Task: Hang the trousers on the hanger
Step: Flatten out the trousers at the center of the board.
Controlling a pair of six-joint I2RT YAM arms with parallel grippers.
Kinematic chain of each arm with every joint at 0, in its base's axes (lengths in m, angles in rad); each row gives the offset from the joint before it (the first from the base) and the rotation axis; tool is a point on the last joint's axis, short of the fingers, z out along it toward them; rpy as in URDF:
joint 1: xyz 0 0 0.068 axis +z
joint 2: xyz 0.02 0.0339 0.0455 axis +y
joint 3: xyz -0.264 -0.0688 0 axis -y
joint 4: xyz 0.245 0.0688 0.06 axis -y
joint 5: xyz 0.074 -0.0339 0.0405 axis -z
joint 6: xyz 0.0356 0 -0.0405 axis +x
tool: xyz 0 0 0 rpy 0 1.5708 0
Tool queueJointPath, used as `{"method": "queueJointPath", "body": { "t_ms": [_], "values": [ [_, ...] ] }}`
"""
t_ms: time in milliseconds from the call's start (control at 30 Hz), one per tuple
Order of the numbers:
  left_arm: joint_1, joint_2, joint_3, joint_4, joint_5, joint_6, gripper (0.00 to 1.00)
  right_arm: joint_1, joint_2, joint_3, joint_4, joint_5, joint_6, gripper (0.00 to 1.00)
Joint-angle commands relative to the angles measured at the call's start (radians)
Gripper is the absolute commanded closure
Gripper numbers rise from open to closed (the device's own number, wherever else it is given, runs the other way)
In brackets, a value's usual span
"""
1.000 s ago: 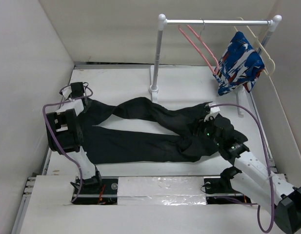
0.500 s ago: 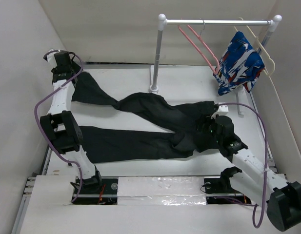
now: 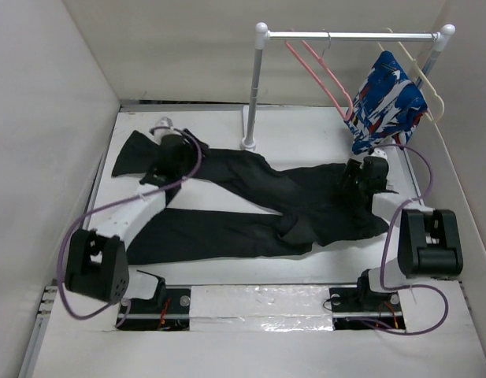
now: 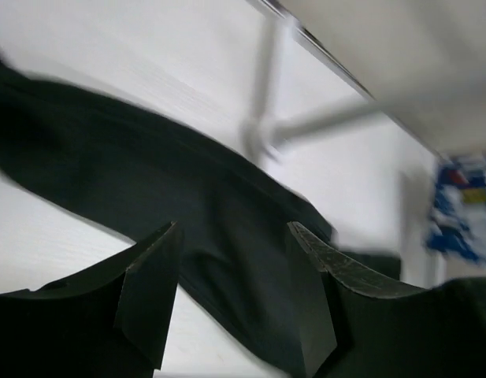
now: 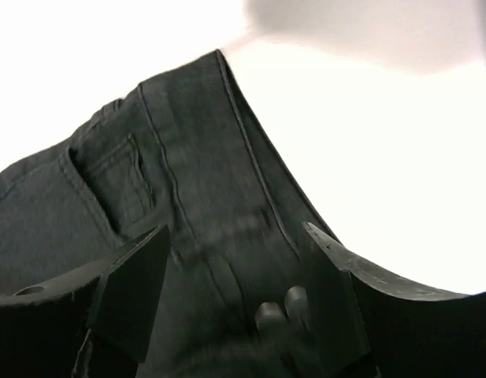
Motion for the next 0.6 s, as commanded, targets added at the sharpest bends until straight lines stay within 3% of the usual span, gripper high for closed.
{"method": "queueJointPath", "body": {
  "t_ms": [0,67,167,233,367,400,500,567],
  "values": [
    [-0.186,-0.12,-0.145,0.224,-0.103,-0.076,0.49,-0.032,0.096,0.095,0.062,-0.137,0.016,0.31],
    [-0.309,-0.149,-0.217,0.241,-0.164,-0.078,0.49,-0.046,0.144,0.133,0.036,-0.16,0.009,0.32],
    [-0.406,-0.134,-0.259,0.225,-0.204,-0.041,0.49,-0.057,0.175,0.153,0.027,-0.189,0.004,0.35],
    [-0.498,-0.117,-0.27,0.203,-0.261,-0.032,0.49,-0.057,0.19,0.181,0.02,-0.209,0.004,0.42],
    [-0.56,-0.111,-0.351,0.25,-0.275,-0.042,0.49,-0.109,0.282,0.236,-0.02,-0.336,-0.005,0.76],
    [-0.56,-0.112,-0.368,0.264,-0.263,-0.045,0.49,-0.124,0.293,0.238,-0.012,-0.415,-0.01,0.97],
    [-0.56,-0.123,-0.421,0.289,-0.275,-0.064,0.49,-0.172,0.267,0.171,0.074,-0.491,0.022,1.0],
    [-0.551,-0.132,-0.445,0.31,-0.278,-0.061,0.49,-0.186,0.195,0.073,0.141,-0.459,0.055,1.0]
  ]
}}
